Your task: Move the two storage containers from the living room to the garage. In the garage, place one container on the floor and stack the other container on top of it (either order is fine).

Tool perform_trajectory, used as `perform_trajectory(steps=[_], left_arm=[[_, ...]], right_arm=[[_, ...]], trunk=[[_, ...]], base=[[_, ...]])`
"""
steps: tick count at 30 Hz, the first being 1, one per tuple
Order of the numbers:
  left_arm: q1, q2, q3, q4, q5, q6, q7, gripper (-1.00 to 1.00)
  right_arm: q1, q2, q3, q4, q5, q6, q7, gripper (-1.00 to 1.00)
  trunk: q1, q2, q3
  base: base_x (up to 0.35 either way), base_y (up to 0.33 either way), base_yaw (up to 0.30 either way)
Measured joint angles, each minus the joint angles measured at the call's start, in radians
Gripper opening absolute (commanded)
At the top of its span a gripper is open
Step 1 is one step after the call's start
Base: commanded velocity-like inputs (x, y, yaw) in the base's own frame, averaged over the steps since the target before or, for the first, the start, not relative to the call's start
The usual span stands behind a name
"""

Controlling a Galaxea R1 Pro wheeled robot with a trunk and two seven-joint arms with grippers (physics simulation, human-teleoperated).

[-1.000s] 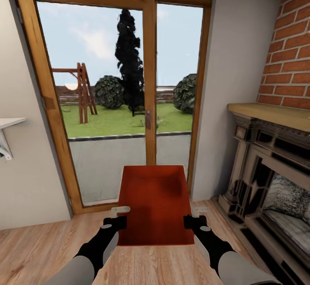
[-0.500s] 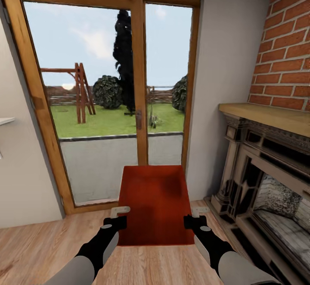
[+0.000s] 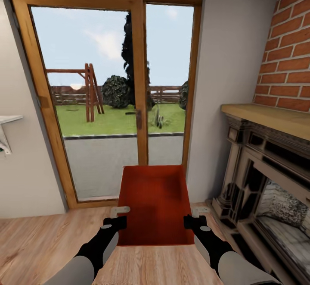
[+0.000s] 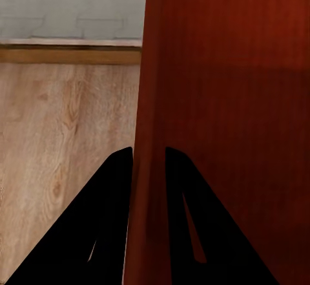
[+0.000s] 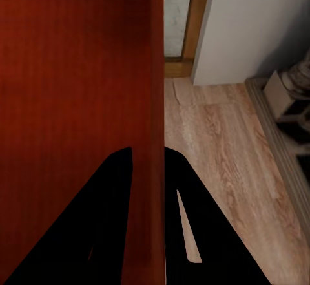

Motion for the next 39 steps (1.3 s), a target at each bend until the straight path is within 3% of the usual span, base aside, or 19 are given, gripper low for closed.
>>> perform_trajectory(steps=[21, 39], left_arm=[[0.0, 0.0, -0.002, 0.007, 0.006, -0.008, 0.001, -1.0], [0.0, 0.0, -0.003, 0.01, 0.008, -0.012, 0.001, -1.0]], right_arm=[[0.0, -0.001, 0.002, -0.002, 0.004, 0.0, 0.0, -1.0], [0.0, -0.002, 0.004, -0.002, 0.004, 0.0, 0.0, -1.0]], trunk=[[0.0, 0.0, 0.0], [0.0, 0.0, 0.001]], base=[[0.0, -0.266, 0.267], [0.0, -0.019, 0.267]])
